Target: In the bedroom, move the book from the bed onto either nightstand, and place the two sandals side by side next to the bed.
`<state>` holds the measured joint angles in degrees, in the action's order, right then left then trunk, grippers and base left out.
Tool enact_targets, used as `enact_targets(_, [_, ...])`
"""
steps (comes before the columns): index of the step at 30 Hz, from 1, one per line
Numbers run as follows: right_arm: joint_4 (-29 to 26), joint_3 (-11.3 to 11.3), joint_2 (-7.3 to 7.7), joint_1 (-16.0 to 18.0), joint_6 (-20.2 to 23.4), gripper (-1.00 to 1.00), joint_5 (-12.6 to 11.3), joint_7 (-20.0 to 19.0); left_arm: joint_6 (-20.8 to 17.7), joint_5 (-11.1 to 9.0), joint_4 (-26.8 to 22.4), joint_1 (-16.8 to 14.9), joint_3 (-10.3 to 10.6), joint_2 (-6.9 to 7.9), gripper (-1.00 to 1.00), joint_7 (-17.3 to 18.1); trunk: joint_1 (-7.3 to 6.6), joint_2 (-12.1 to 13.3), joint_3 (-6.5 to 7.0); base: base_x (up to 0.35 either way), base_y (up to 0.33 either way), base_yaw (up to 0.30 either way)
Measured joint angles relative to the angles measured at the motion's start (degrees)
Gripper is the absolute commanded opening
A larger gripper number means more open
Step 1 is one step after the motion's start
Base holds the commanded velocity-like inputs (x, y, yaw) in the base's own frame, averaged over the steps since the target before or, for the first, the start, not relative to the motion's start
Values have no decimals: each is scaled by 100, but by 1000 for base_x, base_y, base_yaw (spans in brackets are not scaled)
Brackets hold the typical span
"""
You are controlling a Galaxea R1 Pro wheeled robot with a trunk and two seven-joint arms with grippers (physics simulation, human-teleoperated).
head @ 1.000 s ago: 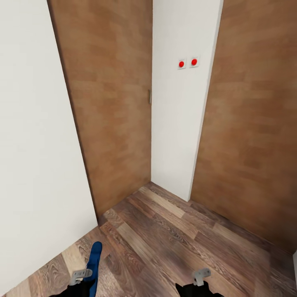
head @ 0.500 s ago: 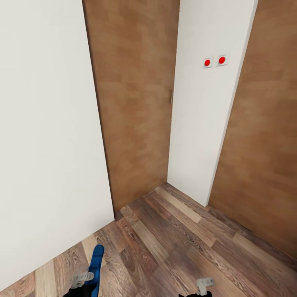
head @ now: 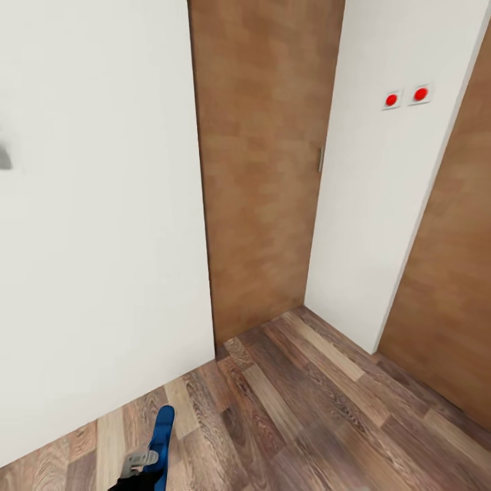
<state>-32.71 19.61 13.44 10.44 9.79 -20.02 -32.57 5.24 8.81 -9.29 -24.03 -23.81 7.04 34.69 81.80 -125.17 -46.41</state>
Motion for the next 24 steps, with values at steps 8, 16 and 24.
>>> enact_targets(8, [30, -8, 32, 0, -18, 100, -3, 8, 28, -4, 16, 0, -2, -61, -100, 0, 0, 0, 0, 0, 0, 298])
enact_targets(16, [267, -27, 54, 0, -19, 100, -2, 11, 170, -9, 35, 0, 9, -143, -100, 1, 0, 0, 0, 0, 0, 298])
enact_targets(24, [317, -38, 55, 0, -19, 100, -3, 11, 175, -9, 35, 0, 4, -214, -100, -6, 0, 0, 0, 0, 0, 298])
